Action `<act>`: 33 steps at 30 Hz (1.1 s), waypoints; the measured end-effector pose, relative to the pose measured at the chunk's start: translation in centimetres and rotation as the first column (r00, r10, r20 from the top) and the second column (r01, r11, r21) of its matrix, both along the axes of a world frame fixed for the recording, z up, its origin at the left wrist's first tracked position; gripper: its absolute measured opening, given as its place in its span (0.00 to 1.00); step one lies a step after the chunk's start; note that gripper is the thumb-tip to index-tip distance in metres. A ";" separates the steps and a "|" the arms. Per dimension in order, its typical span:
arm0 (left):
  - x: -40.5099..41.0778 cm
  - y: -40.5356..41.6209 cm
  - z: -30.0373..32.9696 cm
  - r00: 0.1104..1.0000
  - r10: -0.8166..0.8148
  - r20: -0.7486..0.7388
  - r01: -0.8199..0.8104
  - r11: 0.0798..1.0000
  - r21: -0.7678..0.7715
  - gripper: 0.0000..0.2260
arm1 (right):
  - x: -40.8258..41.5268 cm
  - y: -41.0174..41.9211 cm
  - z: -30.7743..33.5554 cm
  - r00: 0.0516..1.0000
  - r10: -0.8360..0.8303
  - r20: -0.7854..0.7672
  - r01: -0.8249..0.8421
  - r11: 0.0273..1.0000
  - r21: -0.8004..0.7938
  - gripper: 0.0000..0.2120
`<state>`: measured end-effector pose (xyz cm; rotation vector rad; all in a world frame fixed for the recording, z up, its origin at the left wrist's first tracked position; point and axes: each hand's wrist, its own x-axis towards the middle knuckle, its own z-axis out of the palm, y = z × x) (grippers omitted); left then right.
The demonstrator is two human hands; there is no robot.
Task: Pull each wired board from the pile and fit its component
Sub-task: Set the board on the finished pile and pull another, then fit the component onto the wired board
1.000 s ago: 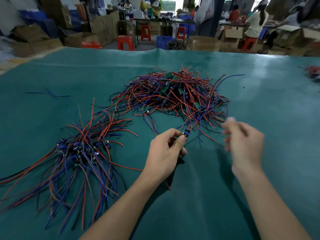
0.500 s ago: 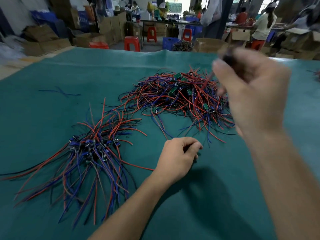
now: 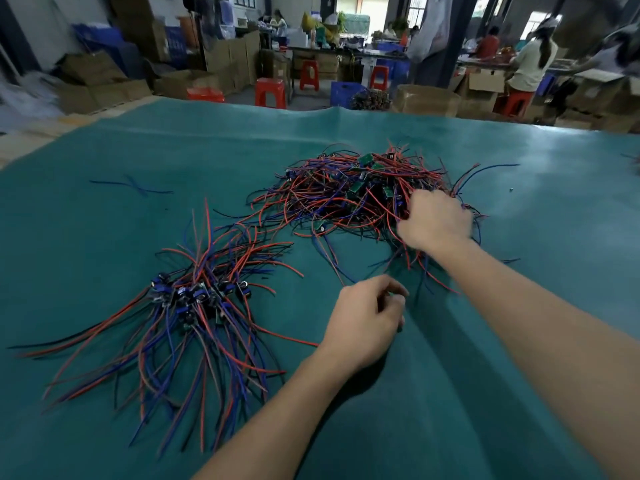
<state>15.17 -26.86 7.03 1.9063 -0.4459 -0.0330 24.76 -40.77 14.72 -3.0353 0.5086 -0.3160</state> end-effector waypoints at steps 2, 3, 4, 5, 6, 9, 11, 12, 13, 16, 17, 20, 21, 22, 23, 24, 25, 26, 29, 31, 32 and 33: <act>0.1 -0.1 0.0 1.000 0.007 0.009 -0.007 1.000 0.023 0.08 | 0.3 -2.2 -1.1 0.999 -0.031 -0.013 0.031 0.999 0.016 0.18; 0.1 -0.1 0.0 1.000 0.012 0.013 -0.012 1.000 0.027 0.08 | 0.5 -3.0 -1.4 0.999 -0.032 -0.008 0.032 0.998 0.057 0.17; 0.1 -0.1 0.0 1.000 0.015 0.013 -0.015 1.000 0.027 0.08 | 0.7 -3.5 -1.7 0.999 -0.036 0.003 0.036 0.993 0.110 0.16; 0.1 -0.2 0.0 1.000 0.015 0.008 -0.016 1.000 0.024 0.09 | 0.8 -4.0 -1.9 0.999 -0.044 0.023 0.040 0.987 0.158 0.17; 0.0 -0.2 0.0 1.000 0.017 0.004 -0.017 1.000 0.022 0.09 | 0.8 -4.2 -2.0 0.998 -0.051 0.043 0.042 0.981 0.190 0.17; 0.1 -0.1 0.0 1.000 0.024 -0.008 -0.024 1.000 0.017 0.08 | 0.7 -4.7 -2.6 0.997 -0.041 0.070 0.026 0.978 0.205 0.20; 0.2 -0.2 -0.1 1.000 0.025 -0.014 -0.025 1.000 0.013 0.08 | 0.8 -5.0 -2.9 0.997 -0.009 0.075 -0.006 0.979 0.206 0.18; 0.2 -0.2 -0.1 1.000 0.025 -0.017 -0.025 1.000 0.009 0.08 | 0.8 -5.1 -2.9 0.997 -0.003 0.071 -0.012 0.976 0.217 0.17; 0.2 -0.2 -0.1 0.999 0.026 -0.021 -0.026 1.000 0.004 0.08 | 0.8 -5.2 -2.7 0.998 -0.002 0.067 -0.014 0.972 0.234 0.16; 0.2 -0.1 -0.1 0.999 0.034 -0.032 -0.035 0.999 -0.013 0.07 | 0.5 -5.3 -2.0 0.994 0.020 0.111 -0.052 0.953 0.298 0.13; 0.2 -0.1 -0.1 0.999 0.040 -0.034 -0.041 0.999 -0.022 0.07 | 0.3 -5.3 -1.6 0.988 0.033 0.152 -0.081 0.944 0.320 0.12; 0.3 0.0 0.0 0.997 0.077 -0.024 -0.077 0.997 -0.016 0.05 | -0.7 -4.9 0.4 0.958 0.052 0.281 -0.176 0.882 0.437 0.09; 0.3 0.0 0.0 0.996 0.091 -0.012 -0.091 0.996 -0.001 0.05 | -1.3 -4.7 1.2 0.948 0.033 0.317 -0.200 0.835 0.512 0.06; 0.4 0.1 0.0 0.994 0.105 -0.009 -0.105 0.994 0.004 0.04 | -1.9 -4.5 2.1 0.937 0.001 0.348 -0.234 0.741 0.629 0.04; 0.4 0.1 0.0 0.993 0.115 -0.017 -0.115 0.993 -0.008 0.05 | -2.8 -4.2 3.1 0.934 -0.038 0.355 -0.271 0.572 0.774 0.03; 0.5 0.1 0.0 0.992 0.122 -0.032 -0.123 0.992 -0.031 0.05 | -3.8 -4.0 3.8 0.946 -0.071 0.315 -0.273 0.345 0.898 0.02; 0.5 0.1 0.1 0.991 0.128 -0.047 -0.130 0.990 -0.054 0.06 | -4.8 -3.8 4.1 0.962 -0.083 0.260 -0.251 0.105 0.962 0.03; 0.5 0.1 0.1 0.990 0.130 -0.060 -0.135 0.988 -0.077 0.07 | -5.9 -3.5 4.0 0.972 -0.084 0.217 -0.224 -0.076 0.972 0.04; 0.3 0.0 0.2 0.988 0.110 -0.104 -0.128 0.975 -0.184 0.13 | -9.0 -2.0 1.5 0.989 -0.005 0.145 -0.141 -0.277 0.951 0.07; 0.2 0.0 0.3 0.986 0.115 -0.124 -0.143 0.960 -0.241 0.21 | -10.4 -0.8 -0.8 0.991 0.069 0.114 -0.081 -0.363 0.928 0.14; 0.3 0.0 0.3 0.985 0.121 -0.126 -0.150 0.956 -0.254 0.23 | -10.6 -0.6 -1.8 0.992 0.081 0.098 -0.058 -0.396 0.916 0.16; 0.3 0.1 0.3 0.985 0.118 -0.126 -0.149 0.953 -0.264 0.23 | -10.7 -0.6 -2.7 0.993 0.079 0.083 -0.042 -0.421 0.906 0.18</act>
